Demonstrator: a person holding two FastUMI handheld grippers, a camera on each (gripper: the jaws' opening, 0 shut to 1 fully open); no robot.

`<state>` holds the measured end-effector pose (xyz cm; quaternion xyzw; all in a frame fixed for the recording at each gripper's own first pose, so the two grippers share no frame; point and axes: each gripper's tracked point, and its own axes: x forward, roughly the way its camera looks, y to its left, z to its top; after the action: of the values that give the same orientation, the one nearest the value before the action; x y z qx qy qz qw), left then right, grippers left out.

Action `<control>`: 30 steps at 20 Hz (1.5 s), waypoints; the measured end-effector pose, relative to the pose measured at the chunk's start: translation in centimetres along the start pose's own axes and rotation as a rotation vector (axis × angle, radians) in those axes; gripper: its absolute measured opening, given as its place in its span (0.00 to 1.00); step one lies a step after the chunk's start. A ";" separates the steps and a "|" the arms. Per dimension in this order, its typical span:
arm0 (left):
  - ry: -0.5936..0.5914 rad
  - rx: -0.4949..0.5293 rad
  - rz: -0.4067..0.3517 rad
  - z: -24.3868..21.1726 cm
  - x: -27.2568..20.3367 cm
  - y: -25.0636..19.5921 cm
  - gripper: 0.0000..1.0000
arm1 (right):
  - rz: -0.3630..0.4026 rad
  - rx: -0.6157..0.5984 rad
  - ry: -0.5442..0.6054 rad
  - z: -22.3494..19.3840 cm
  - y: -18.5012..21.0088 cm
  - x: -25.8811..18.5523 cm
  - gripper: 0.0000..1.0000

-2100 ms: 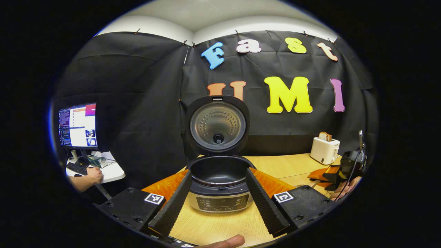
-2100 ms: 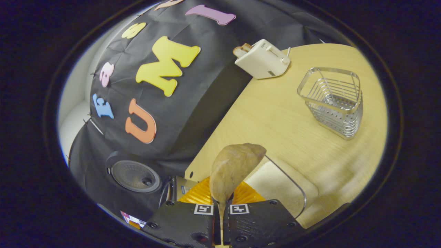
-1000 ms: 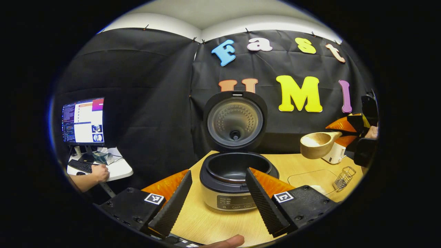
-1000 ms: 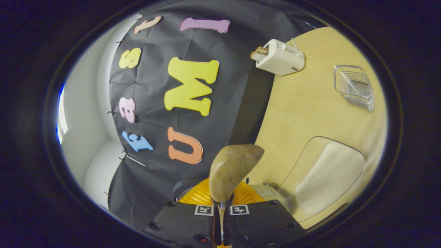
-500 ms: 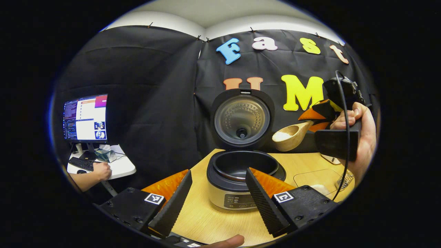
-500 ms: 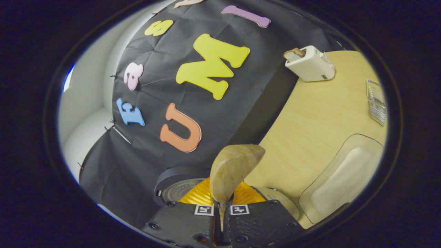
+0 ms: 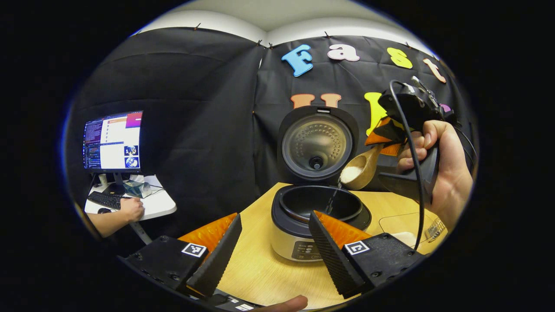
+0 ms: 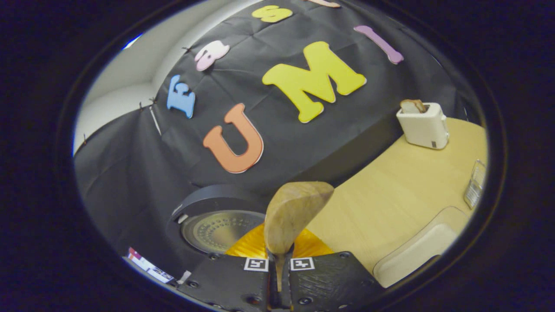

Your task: Close the left gripper, press the button to open the rice cooker; take a wooden spoon from the chopstick holder with the right hand, scoop a spoonful of rice and pour it into the rice cooker, then put the wooden spoon back into the chopstick holder.

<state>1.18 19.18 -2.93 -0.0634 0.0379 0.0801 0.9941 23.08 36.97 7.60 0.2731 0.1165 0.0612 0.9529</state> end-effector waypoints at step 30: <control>0.016 0.055 0.028 -0.1 -0.3 -0.7 0.95 | 0.138 -0.919 -0.013 -1.9 2.2 -2.7 0.04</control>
<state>0.95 18.41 -2.93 -0.0359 0.0491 0.0923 0.9939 19.87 39.30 7.67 -0.1698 0.0530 0.1680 0.9696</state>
